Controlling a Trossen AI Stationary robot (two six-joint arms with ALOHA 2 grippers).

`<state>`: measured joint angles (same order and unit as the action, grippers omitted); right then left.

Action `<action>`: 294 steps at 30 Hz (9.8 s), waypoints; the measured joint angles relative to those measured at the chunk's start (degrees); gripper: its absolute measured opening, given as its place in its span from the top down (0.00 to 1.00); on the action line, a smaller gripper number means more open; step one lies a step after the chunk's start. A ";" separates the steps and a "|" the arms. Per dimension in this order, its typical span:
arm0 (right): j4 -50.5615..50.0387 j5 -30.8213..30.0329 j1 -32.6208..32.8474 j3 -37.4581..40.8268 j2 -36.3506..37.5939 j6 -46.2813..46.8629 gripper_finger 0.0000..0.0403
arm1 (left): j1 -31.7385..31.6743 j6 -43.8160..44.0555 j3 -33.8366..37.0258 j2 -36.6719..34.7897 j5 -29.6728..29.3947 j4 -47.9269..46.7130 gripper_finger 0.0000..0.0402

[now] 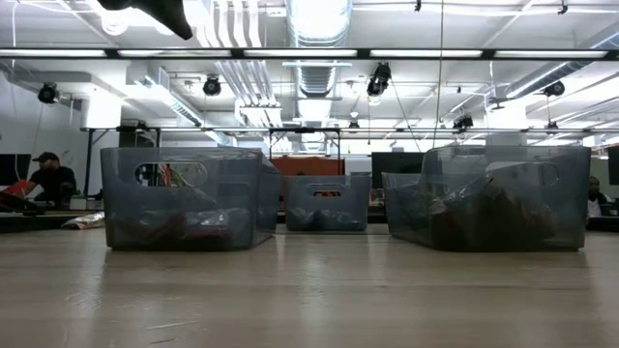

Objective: Pick and place Granola Bars by type
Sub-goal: Put the red granola bar into the bottom left black bin

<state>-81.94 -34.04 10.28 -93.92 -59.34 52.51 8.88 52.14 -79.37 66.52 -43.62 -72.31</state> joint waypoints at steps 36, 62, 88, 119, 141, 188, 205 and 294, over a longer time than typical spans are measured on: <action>-6.14 15.40 -19.40 -7.03 -12.99 2.59 0.98 | 0.46 -26.66 20.25 -18.98 4.40 33.75 1.00; -3.50 25.68 -40.84 -7.03 -15.67 -17.38 0.98 | 0.46 -28.03 21.44 -20.28 8.63 34.22 1.00; -6.84 28.57 -62.70 -7.01 -17.77 -27.70 0.98 | 0.46 -26.35 21.44 -20.26 8.68 34.19 1.00; -6.66 32.71 -57.70 23.23 2.42 -18.24 0.98 | 0.46 -23.15 21.55 -14.17 8.74 34.82 1.00; 11.81 32.52 -54.27 49.58 10.95 -7.88 0.98 | 0.46 -22.54 21.55 -14.10 8.68 34.99 1.00; 23.10 24.85 -54.55 61.27 -0.63 -0.06 0.47 | 0.17 -22.56 21.55 -14.08 8.68 34.92 1.00; 28.97 23.78 -56.90 62.32 -7.60 -3.39 0.47 | 0.17 -22.46 21.55 -14.08 8.73 34.86 1.00; 34.13 40.71 -58.43 54.91 -7.31 -11.78 0.86 | 0.17 -20.59 21.55 -14.08 8.70 34.55 1.00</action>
<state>-47.81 6.67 -48.15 -39.01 -66.65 40.73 9.06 31.55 -57.82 52.44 -34.92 -37.76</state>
